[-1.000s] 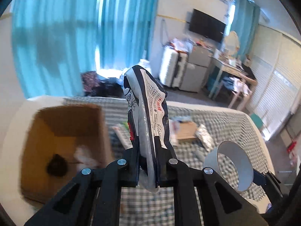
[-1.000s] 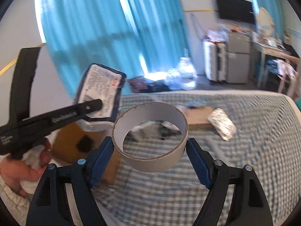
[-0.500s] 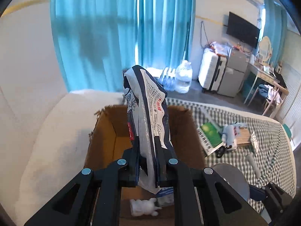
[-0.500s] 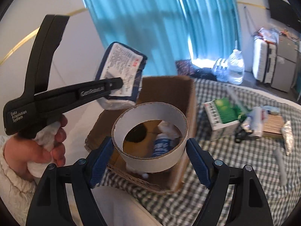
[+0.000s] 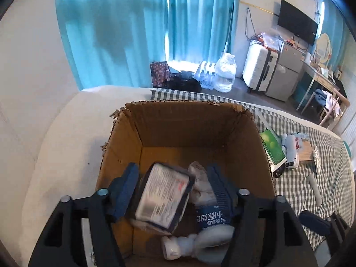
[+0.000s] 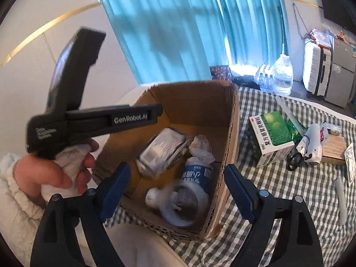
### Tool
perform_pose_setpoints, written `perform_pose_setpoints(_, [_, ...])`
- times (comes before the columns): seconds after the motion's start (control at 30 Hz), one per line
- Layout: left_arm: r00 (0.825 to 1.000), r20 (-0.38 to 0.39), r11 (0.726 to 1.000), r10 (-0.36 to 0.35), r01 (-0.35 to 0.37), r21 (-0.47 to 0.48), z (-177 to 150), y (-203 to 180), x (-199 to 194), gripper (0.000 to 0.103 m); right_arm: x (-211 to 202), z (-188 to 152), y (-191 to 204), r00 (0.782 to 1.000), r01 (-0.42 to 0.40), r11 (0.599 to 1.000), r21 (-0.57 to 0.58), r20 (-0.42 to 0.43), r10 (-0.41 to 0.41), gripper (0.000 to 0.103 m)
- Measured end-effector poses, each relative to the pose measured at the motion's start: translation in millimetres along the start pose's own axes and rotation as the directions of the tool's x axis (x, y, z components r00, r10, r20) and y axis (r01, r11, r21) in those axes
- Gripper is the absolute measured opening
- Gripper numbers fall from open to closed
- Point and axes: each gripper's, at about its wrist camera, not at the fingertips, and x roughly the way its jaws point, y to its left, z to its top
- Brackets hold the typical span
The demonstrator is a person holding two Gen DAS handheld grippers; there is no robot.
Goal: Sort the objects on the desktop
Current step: 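Drop the tissue pack and tape roll into the cardboard box, then return both tools to the bed and grasp the white tube with the right tool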
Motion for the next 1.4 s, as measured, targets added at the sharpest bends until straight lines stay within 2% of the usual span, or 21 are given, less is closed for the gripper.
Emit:
perform_pose_setpoints(0.07, [0.999,0.023,1.000,0.023,-0.023,0.006,2,-4,-8,0.084,-13,3,-7,0.999,0.010,1.000,0.012,0.036,-0.010,0.086])
perform_pose_setpoints(0.17, [0.997,0.079,1.000,0.018,-0.020,0.016,2,-12,-29,0.096,-36,9,-18,0.995,0.064,0.998,0.011,0.081,-0.065,0.086])
perform_pose_setpoints(0.27, [0.990,0.138,0.999,0.024,-0.029,0.031,4,-26,-57,0.101,-65,12,-29,0.983,0.122,0.992,0.021,0.137,-0.124,0.086])
perform_pose_setpoints(0.4, [0.980,0.197,0.997,0.025,-0.038,0.062,3,-54,-89,0.103,-108,12,-45,0.960,0.186,0.981,0.054,0.203,-0.193,0.086])
perform_pose_setpoints(0.57, [0.968,0.245,0.994,-0.044,0.018,0.108,-8,-105,-123,0.103,-159,-1,-65,0.926,0.267,0.959,0.092,0.253,-0.282,0.086])
perform_pose_setpoints(0.7, [0.967,0.234,0.984,-0.098,0.058,0.171,-20,-146,-133,0.103,-194,-16,-85,0.895,0.325,0.935,0.143,0.272,-0.353,0.086])
perform_pose_setpoints(1.0, [0.970,0.199,0.970,-0.138,0.091,0.227,-47,-219,-130,0.103,-231,-50,-132,0.869,0.379,0.898,0.222,0.248,-0.428,0.086])
perform_pose_setpoints(1.17, [0.978,0.165,0.964,-0.127,0.082,0.253,-62,-245,-107,0.103,-224,-67,-165,0.866,0.403,0.875,0.268,0.197,-0.459,0.086])
perform_pose_setpoints(1.4, [0.991,0.080,0.967,-0.106,0.085,0.239,-82,-261,-53,0.103,-182,-98,-219,0.871,0.441,0.841,0.313,0.077,-0.486,0.084])
